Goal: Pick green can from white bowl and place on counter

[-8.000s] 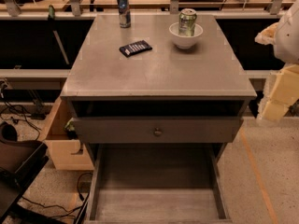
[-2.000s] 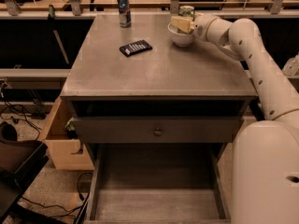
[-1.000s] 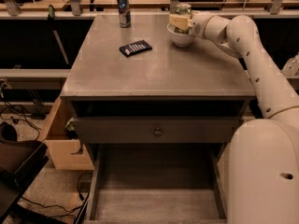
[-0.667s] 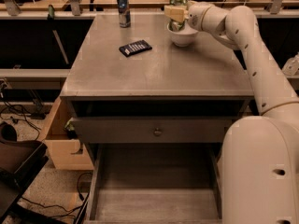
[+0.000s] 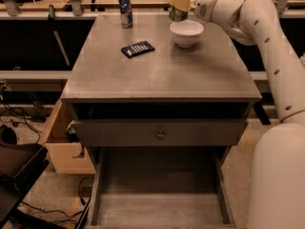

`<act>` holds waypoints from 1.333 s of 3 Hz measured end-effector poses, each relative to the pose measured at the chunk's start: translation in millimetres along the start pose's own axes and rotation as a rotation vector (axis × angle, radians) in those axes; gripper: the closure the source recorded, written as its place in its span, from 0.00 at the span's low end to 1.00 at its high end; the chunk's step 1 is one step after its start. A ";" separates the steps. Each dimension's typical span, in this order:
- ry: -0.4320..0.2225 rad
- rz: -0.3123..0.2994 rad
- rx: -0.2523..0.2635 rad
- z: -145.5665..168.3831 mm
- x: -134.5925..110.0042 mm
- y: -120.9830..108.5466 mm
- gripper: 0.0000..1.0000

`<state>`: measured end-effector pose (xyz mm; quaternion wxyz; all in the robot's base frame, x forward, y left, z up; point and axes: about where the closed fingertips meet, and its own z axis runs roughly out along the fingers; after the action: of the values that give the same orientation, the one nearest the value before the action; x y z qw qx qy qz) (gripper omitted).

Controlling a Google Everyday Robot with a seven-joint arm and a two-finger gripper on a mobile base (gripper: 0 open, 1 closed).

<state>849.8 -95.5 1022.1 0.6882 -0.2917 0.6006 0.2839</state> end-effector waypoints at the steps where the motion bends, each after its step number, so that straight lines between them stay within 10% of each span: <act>1: -0.026 0.026 -0.057 -25.5 -12.9 39.7 1.00; 4: 0.046 0.041 -0.404 -69.7 62.1 202.9 1.00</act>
Offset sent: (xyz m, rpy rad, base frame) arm -0.1602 0.0317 -0.0407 0.0314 0.0403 0.2464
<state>660.6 -9.2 940.7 0.5959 -0.4180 0.5527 0.4059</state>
